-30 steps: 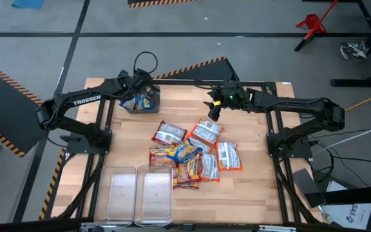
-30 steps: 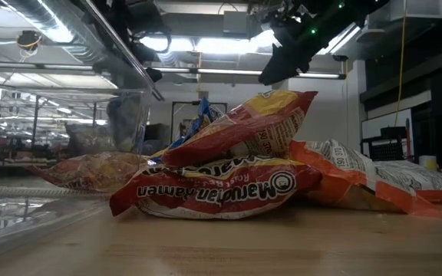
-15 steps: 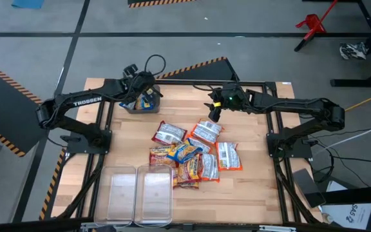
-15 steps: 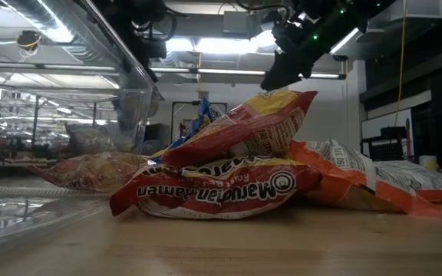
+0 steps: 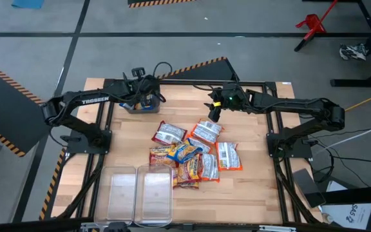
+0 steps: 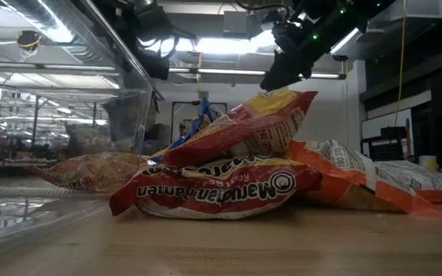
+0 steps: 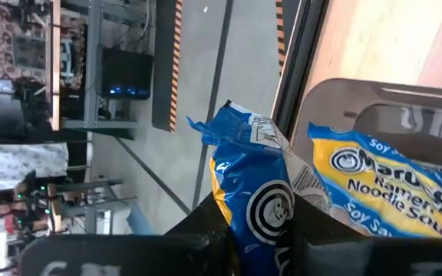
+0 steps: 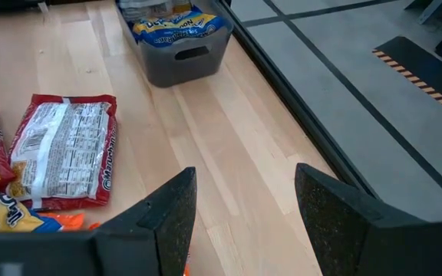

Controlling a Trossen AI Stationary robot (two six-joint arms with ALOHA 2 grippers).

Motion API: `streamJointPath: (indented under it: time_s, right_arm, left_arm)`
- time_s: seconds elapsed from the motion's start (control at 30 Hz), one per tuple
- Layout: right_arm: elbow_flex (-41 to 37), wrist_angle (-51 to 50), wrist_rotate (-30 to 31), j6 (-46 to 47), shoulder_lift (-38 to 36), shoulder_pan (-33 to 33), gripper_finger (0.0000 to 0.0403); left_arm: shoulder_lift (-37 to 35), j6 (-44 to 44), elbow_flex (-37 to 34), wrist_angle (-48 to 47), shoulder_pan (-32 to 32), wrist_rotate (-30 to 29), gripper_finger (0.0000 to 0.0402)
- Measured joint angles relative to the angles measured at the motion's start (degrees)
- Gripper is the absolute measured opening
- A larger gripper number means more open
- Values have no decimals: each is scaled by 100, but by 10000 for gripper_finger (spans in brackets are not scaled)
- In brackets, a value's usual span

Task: Sort Maruchan noodles
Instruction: Put the blue noodle pack into the black bin

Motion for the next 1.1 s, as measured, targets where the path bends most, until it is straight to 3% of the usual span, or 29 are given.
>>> streamJointPath:
  time_s: [0.5,0.87,1.1]
  right_arm:
    - [0,-4,-82,1,0,-2,207]
    - [0,-6,-643,-149,0,-1,207]
    - [0,-4,-911,-169,0,0,207]
  left_arm:
    - [658,277,0,5,-135,163,49]
    - [657,214,0,-156,-424,254,143]
    - [655,-188,0,-217,-782,-44,190]
